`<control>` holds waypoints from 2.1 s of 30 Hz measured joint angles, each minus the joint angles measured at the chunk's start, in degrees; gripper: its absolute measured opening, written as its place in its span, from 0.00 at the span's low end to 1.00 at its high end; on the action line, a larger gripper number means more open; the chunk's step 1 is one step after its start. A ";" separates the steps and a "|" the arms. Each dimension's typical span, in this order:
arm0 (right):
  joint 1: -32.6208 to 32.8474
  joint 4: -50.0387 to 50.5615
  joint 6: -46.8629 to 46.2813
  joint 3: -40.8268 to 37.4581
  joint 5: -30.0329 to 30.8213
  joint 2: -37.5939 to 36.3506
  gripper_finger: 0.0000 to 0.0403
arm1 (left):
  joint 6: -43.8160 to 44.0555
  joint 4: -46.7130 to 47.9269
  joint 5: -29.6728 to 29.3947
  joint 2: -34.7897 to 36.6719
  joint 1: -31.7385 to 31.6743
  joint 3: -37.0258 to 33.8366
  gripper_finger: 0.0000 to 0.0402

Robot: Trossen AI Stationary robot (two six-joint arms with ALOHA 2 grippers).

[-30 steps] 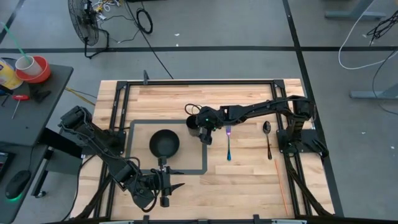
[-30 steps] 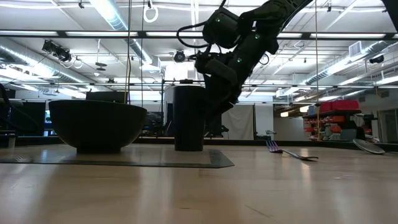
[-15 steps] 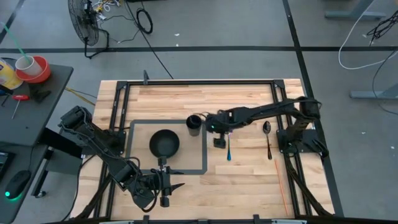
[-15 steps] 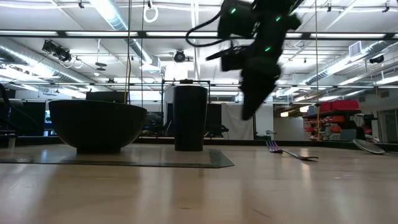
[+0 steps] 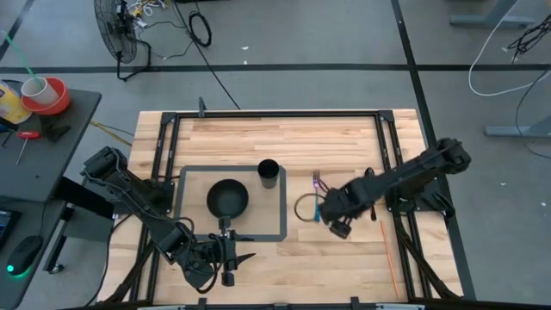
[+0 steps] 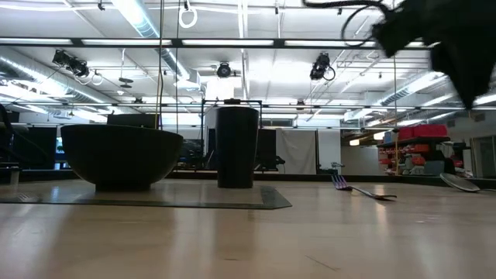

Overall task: Pick & Place Utensil
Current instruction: Put the straw into the black cup on the table mat

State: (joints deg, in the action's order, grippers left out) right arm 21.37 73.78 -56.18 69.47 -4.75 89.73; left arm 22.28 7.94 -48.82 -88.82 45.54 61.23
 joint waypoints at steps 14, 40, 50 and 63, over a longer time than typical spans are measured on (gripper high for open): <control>10.91 -3.42 -18.38 -22.05 -17.88 0.04 0.78 | 1.10 0.57 3.69 -0.04 0.02 0.00 0.45; 11.88 -30.69 -18.43 -35.24 -28.08 0.00 0.24 | 0.63 0.70 2.99 -0.06 -0.11 0.00 0.45; 11.89 -31.75 -24.03 -35.12 -27.17 -0.02 0.09 | 0.71 0.68 2.99 -0.04 -0.11 0.00 0.45; 11.39 -29.53 -23.04 -27.60 -18.75 0.17 0.05 | 1.05 0.72 3.02 -0.04 -0.11 -0.02 0.45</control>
State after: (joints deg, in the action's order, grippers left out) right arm 32.77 44.25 -79.22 41.87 -23.50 89.91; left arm 23.33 8.67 -45.80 -88.86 45.43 61.21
